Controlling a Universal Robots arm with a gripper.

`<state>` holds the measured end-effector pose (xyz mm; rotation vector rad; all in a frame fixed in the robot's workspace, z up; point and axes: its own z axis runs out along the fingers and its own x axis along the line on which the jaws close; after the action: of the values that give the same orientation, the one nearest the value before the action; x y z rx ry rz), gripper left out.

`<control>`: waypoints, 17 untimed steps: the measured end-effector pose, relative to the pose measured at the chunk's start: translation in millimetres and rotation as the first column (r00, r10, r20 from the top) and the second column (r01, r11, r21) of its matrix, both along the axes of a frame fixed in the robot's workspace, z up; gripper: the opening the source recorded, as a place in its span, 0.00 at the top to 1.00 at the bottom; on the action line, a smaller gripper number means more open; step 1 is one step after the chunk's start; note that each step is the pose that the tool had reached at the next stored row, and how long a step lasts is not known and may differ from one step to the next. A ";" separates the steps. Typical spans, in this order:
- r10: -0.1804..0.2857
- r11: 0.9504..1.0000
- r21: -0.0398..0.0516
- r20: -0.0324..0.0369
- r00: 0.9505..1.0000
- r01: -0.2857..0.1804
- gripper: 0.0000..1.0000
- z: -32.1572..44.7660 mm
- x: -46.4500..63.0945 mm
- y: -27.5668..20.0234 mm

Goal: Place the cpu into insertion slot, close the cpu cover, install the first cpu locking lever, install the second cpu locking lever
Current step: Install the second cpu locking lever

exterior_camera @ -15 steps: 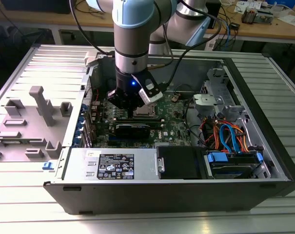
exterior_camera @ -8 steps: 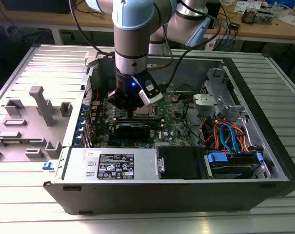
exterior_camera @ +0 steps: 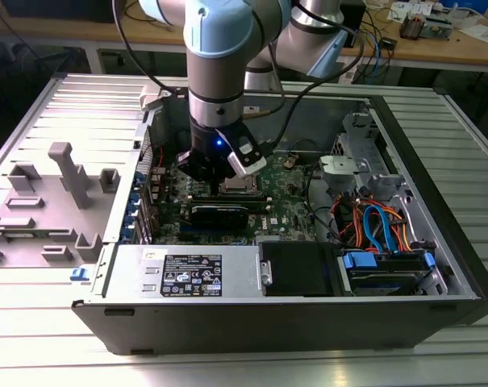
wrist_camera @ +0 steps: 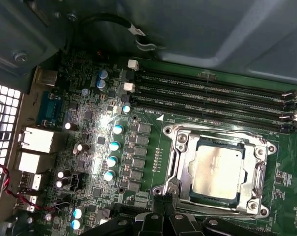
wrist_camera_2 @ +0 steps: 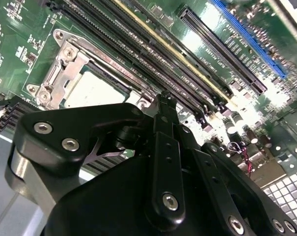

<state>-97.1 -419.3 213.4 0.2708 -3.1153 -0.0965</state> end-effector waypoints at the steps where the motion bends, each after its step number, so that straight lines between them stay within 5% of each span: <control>1: 0.000 1.000 0.002 0.000 1.000 0.000 0.89 -0.2 0.0 0.1; 17: 0.000 1.000 0.003 0.000 1.000 0.000 0.89 -3.9 -1.0 0.0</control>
<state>-98.1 -419.3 209.4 0.2713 -3.1154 -0.1016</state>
